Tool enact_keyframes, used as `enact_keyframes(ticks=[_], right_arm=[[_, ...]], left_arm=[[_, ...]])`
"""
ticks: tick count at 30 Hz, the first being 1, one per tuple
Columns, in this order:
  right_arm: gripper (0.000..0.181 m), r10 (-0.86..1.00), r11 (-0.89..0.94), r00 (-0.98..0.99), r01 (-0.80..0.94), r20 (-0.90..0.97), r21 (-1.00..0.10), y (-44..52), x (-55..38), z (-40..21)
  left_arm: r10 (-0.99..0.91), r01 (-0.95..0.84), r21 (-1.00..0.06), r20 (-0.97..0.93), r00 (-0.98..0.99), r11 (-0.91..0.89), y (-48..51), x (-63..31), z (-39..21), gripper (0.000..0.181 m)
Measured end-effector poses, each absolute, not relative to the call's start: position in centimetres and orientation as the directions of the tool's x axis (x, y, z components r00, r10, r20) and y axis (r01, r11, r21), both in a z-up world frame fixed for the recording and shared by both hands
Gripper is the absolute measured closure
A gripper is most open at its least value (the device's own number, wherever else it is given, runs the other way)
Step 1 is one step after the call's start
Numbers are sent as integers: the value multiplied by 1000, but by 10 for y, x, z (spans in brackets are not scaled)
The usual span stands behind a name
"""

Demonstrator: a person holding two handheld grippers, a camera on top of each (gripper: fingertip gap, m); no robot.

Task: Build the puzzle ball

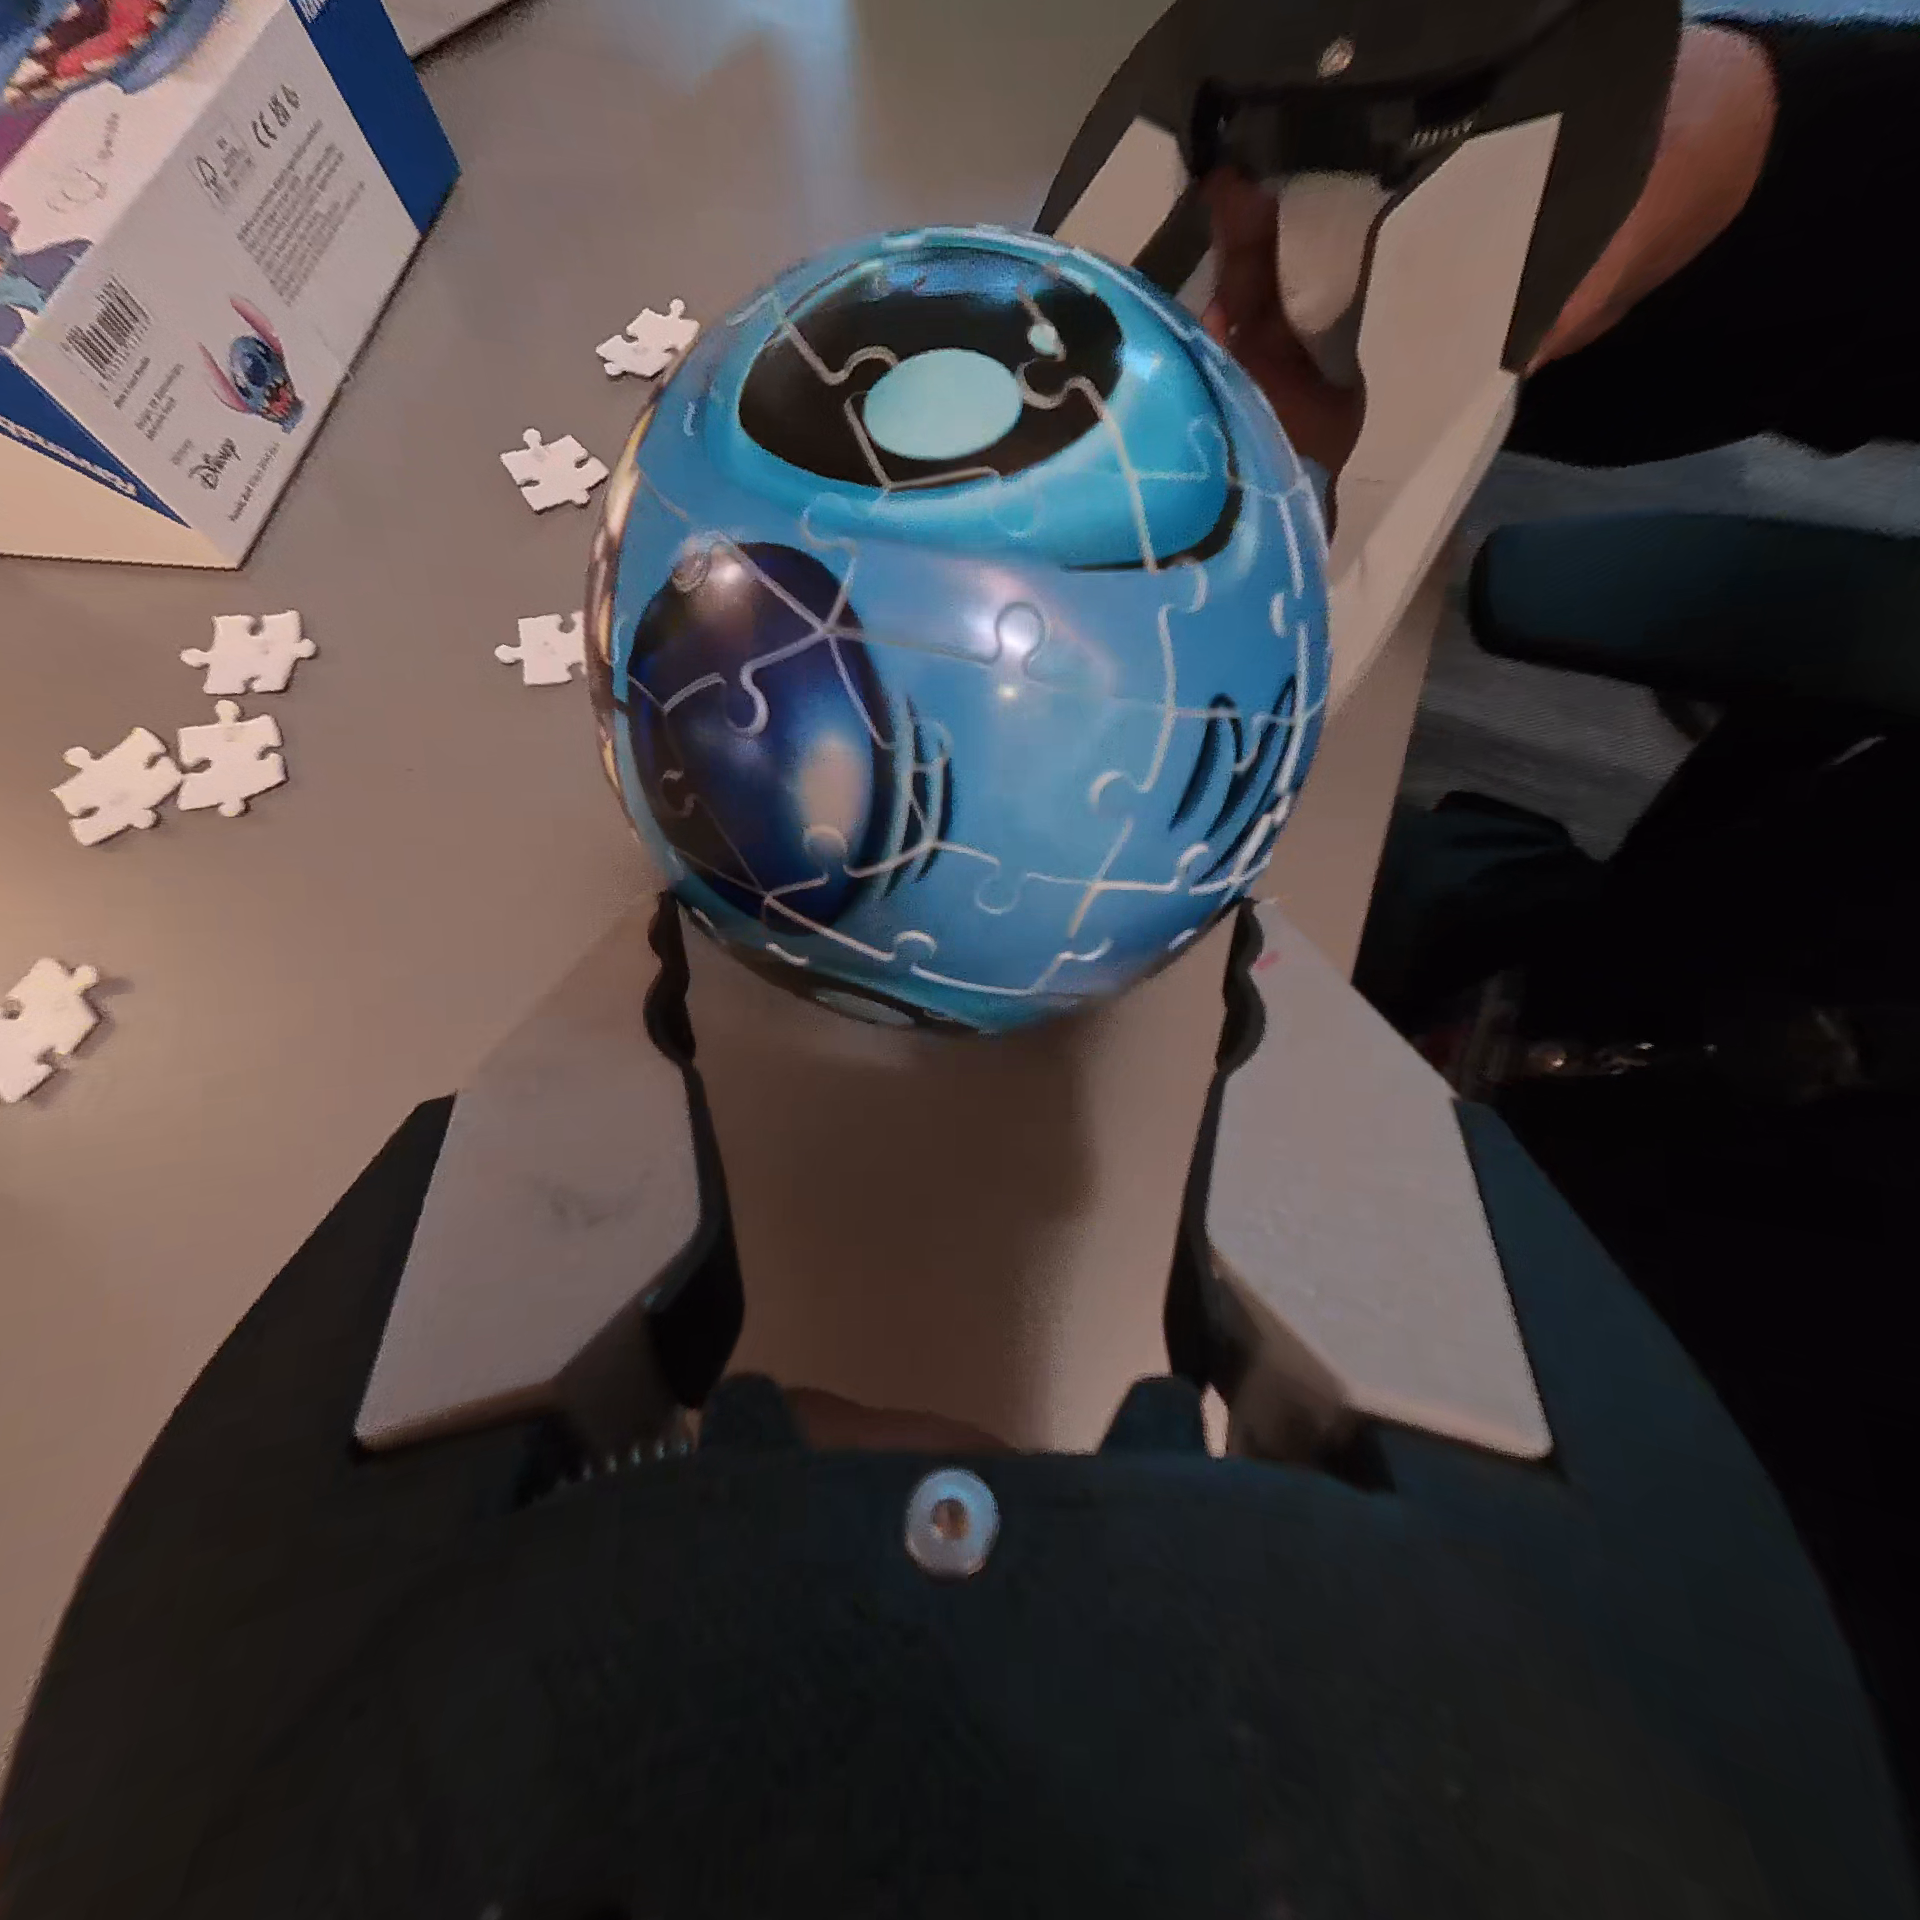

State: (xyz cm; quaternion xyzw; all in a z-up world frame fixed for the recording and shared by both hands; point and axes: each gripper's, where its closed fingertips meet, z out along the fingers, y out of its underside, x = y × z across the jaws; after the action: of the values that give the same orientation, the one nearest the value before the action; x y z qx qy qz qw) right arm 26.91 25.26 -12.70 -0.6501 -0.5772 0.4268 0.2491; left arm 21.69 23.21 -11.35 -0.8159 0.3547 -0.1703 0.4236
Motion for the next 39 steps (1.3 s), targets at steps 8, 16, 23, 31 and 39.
enact_keyframes(ticks=[8,16,23,31,39], right_arm=[[70,991,50,84,467,100,-883,256,279,-127],[67,863,363,135,504,487,-784,266,274,-116],[76,789,447,125,554,601,-702,269,263,-124],[77,977,166,27,527,212,-833,272,261,-108],[76,937,-239,-48,635,-346,-735,278,260,-89]], left_arm=[[-664,-533,-837,-328,671,-125,232,204,-111,78],[-614,-719,-686,-618,490,117,241,197,-113,76],[-591,-773,-612,-689,419,166,247,204,-116,87],[-771,-683,-726,-389,505,-81,252,206,-92,87],[-816,-614,-651,15,578,-446,260,206,-70,87]])
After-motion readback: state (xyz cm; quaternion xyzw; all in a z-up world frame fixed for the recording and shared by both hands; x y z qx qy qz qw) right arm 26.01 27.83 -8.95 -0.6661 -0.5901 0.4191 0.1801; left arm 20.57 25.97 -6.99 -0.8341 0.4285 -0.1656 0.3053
